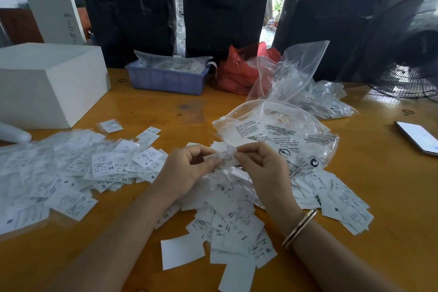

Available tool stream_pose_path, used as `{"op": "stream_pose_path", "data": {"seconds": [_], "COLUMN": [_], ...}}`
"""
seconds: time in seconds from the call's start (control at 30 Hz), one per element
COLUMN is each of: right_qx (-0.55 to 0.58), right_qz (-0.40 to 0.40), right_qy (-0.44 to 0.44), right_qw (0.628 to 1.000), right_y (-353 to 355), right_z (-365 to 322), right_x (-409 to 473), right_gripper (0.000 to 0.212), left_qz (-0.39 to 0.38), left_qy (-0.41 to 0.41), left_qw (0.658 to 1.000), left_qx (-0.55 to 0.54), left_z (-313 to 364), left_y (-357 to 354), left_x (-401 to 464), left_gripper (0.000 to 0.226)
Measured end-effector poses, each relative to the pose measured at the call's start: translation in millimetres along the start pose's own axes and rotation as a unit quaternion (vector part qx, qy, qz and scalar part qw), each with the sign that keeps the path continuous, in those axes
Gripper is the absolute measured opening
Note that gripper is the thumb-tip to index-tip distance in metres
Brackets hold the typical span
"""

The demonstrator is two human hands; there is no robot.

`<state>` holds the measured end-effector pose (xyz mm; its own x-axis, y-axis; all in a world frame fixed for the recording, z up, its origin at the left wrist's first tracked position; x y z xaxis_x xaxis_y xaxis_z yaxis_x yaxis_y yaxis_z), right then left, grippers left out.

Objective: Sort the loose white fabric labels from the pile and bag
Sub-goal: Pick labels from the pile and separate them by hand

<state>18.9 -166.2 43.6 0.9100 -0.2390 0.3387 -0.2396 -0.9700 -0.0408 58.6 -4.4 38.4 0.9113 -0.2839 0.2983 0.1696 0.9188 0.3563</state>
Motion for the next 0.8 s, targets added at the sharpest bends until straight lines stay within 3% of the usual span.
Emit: {"op": "stream_pose_path", "data": {"seconds": [0.37, 0.47, 0.53, 0.63, 0.73, 0.8], "right_qx": [-0.127, -0.125, -0.125, -0.153, -0.219, -0.284], "right_qz": [-0.126, -0.136, -0.109, -0.006, 0.09, 0.113], "right_qy": [0.016, 0.009, 0.009, 0.063, 0.113, 0.086], "right_qw": [0.984, 0.983, 0.986, 0.986, 0.965, 0.948], "right_y": [-28, -23, -13, 15, 45, 61], "right_z": [6, 3, -2, -25, -44, -38], "right_x": [-6, -3, 6, 33, 68, 93], "right_gripper": [0.02, 0.021, 0.022, 0.02, 0.021, 0.025], "left_qz": [-0.005, 0.083, 0.177, 0.28, 0.298, 0.285], "left_qy": [0.003, -0.022, -0.014, 0.015, 0.05, 0.084], "left_qw": [1.0, 0.992, 0.973, 0.927, 0.898, 0.886], "left_qx": [0.013, 0.091, 0.149, 0.25, 0.321, 0.355], "left_z": [-4, -2, -4, -11, -22, -29], "left_y": [3, 23, 47, 81, 94, 95], "left_x": [0, 0, 0, -4, -7, -8], "left_gripper": [0.009, 0.014, 0.013, 0.014, 0.024, 0.028]}}
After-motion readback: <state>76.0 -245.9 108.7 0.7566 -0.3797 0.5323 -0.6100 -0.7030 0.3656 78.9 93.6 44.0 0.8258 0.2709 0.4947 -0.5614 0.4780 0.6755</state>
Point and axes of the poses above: each hand's wrist, its own x-axis towards the middle knuckle, its own y-axis out of the back of the hand, z = x × y, the point moved 8 cm from there along x, towards the middle knuckle, and after that the axes turned 6 degrees about x, right-handed, at the moved point
